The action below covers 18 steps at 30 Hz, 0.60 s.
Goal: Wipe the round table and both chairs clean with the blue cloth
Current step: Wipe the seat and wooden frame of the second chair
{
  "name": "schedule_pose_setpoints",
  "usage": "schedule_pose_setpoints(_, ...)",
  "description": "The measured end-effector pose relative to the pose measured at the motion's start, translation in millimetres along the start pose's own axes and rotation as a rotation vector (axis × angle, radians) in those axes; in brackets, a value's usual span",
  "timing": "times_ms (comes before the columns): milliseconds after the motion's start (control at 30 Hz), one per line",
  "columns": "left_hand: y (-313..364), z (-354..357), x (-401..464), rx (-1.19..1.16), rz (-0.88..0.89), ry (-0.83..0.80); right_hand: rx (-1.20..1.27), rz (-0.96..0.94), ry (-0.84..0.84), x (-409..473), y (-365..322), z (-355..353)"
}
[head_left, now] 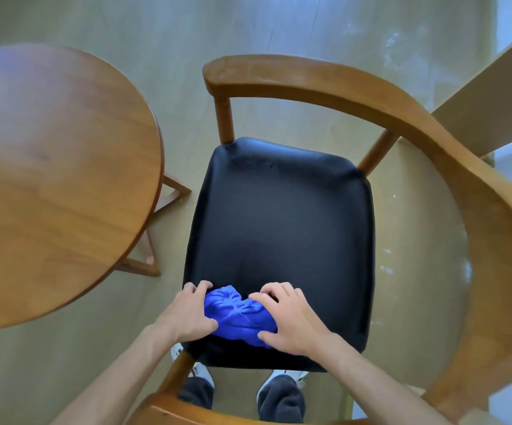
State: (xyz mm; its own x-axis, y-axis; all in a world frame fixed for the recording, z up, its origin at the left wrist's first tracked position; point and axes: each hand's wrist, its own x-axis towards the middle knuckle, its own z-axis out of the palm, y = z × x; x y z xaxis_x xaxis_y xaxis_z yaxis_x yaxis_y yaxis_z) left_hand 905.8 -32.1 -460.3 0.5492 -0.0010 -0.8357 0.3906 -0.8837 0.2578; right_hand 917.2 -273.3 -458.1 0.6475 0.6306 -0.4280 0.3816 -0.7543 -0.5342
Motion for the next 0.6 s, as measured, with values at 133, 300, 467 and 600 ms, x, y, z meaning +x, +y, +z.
schedule_pose_setpoints(133, -7.2, -0.6, -3.8, 0.016, -0.059, -0.042, -0.261, 0.016, -0.007, 3.2, -26.9, 24.1)
schedule_pose_setpoints(300, 4.0, -23.6, -22.9, -0.201, -0.002, 0.113, -0.227, 0.135, 0.045, 8.3, -33.0, 11.9)
schedule_pose_setpoints(467, 37.7, -89.1, -77.8, -0.587, 0.244, 0.173, 0.097, 0.185, 0.339, -17.0, -55.6, -52.4)
schedule_pose_setpoints(600, 78.2, -145.7, -143.6, -0.992, 0.476, 0.171, 0.217, 0.191, 0.661, -42.1, -108.8, -124.0)
